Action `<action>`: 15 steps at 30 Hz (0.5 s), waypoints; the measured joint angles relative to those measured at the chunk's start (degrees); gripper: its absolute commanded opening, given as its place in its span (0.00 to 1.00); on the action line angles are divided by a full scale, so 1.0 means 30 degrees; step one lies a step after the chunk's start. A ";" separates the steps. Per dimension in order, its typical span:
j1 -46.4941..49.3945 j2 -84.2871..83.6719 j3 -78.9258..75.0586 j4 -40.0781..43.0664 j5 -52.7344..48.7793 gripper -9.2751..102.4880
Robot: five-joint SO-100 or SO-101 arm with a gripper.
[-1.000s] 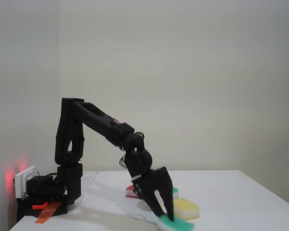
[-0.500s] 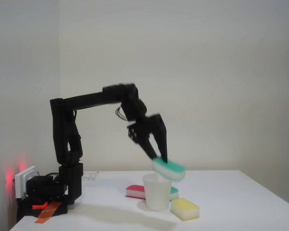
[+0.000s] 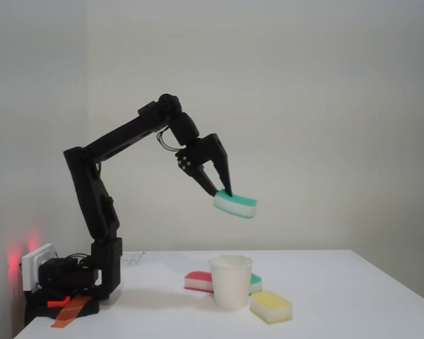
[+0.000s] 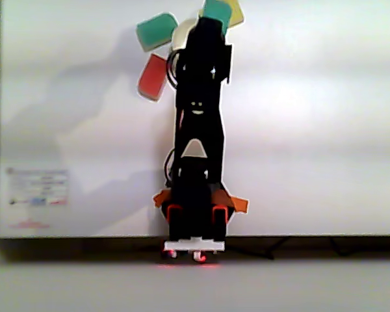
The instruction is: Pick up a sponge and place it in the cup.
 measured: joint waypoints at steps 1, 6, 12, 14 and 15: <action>-0.0410 0.0293 0.0674 -0.0117 -0.0029 0.08; -0.1523 0.0937 0.3574 -0.1758 0.0000 0.08; -0.1758 0.0967 0.7295 -0.5654 0.0000 0.09; -0.1494 0.0879 0.8262 -0.7002 0.0000 0.09; -0.1494 0.0879 0.8584 -0.7559 0.0000 0.09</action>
